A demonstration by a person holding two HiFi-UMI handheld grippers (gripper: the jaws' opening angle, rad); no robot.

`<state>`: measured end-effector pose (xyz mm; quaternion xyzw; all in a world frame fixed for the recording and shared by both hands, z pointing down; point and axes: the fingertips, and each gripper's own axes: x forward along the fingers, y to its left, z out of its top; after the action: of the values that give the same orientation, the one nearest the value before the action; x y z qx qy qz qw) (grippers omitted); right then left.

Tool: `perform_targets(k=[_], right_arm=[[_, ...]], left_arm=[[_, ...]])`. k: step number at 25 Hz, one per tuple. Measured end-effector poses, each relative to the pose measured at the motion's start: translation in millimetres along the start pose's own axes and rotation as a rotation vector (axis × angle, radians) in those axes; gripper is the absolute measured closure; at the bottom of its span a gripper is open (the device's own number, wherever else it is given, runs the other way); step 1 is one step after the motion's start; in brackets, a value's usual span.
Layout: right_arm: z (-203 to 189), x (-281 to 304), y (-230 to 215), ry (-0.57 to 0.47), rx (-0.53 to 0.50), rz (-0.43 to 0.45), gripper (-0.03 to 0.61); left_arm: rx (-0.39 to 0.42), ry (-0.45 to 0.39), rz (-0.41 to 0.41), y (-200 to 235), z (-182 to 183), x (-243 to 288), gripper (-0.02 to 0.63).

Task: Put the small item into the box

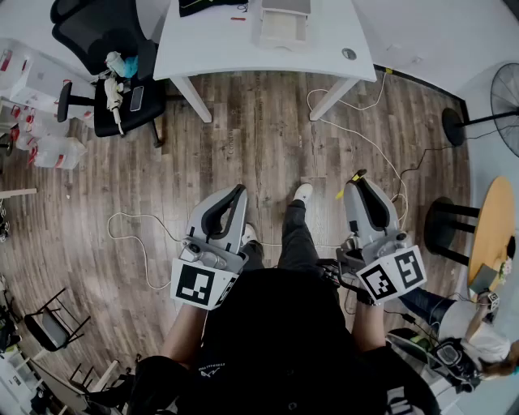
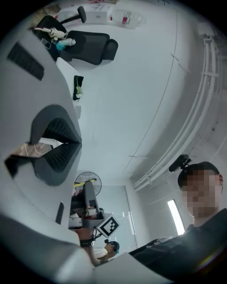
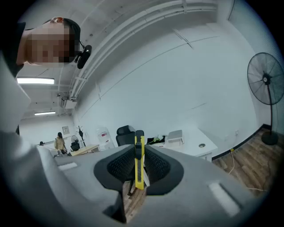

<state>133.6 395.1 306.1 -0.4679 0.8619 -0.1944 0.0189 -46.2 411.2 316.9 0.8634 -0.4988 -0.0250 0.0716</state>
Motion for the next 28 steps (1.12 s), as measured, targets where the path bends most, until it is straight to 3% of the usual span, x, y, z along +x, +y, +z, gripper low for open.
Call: perform_targets(k=[4,7,16,22,28], right_arm=[[-5,-43,58,-0.011,-0.058,0.024,0.509],[-6,-66,69,-0.020,-0.045,0.038,0.509],[1,-98,49,-0.037,-0.071,0.060,0.509],[2,-128,6,-0.043,-0.027,0.043,0.509],[2,-134,-11,-0.037,-0.077,0.086,0.509]], left_arm=[[-0.014,-0.027,-0.057,-29,12,-49,0.609],[-0.016,-0.046,-0.076,-54,22,-59,0.609],[0.022,-0.041,-0.080,-103,25,-53,0.609],[0.048,-0.057,-0.102,-149,26,-25,0.609],[0.053,-0.051,-0.079,-163,14,-15,0.609]])
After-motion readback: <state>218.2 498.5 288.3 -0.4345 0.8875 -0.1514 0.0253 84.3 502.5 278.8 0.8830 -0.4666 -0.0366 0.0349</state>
